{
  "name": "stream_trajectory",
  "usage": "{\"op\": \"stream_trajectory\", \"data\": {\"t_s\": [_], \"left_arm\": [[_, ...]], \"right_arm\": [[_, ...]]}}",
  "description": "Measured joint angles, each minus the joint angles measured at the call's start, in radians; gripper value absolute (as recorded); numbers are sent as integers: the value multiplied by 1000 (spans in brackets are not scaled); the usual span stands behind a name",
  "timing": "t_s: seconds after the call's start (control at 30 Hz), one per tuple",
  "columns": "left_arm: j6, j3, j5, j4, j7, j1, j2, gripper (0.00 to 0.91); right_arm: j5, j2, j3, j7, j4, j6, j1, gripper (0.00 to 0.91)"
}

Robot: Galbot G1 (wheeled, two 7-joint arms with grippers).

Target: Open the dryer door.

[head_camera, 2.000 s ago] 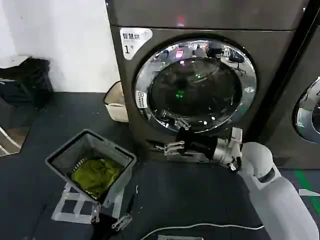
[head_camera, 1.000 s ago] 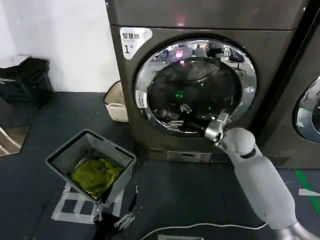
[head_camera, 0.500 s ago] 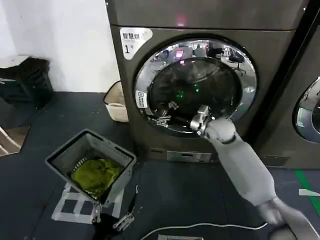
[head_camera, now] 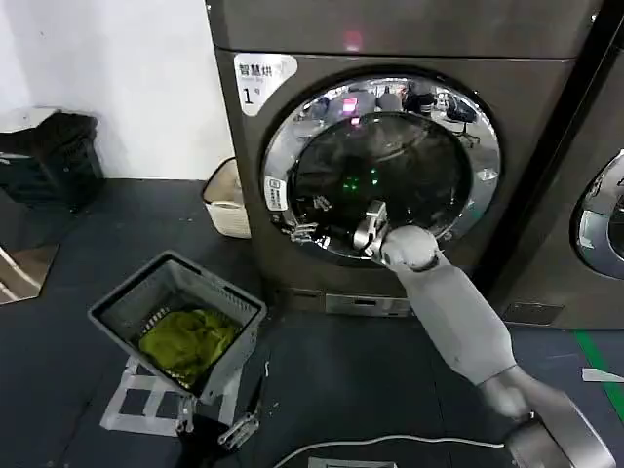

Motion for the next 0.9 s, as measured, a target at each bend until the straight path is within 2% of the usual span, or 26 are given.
{"op": "stream_trajectory", "data": {"t_s": [0.23, 0.43, 0.5, 0.63, 0.73, 0.8, 0.9], "left_arm": [[35, -9, -19, -11, 11, -8, 6, 907], [129, -25, -104, -13, 7, -42, 33, 907], [148, -37, -127, -9, 12, -54, 43, 907], [189, -80, -215, 12, -9, -96, 74, 907], [257, -128, -313, 23, -67, -140, 110, 907], [295, -155, -360, 21, -70, -167, 142, 907], [310, -191, -378, 34, -75, -208, 198, 907]], "right_arm": [[6, -20, 6, -87, 31, -8, -20, 907], [12, -40, 18, -175, 67, -22, -46, 907], [12, -49, 29, -196, 88, -49, -59, 907], [18, -70, 52, -256, 129, -71, -88, 907], [20, -90, 69, -304, 166, -78, -110, 907], [19, -105, 82, -332, 190, -82, -127, 907], [18, -128, 102, -371, 226, -84, -155, 907]]}}
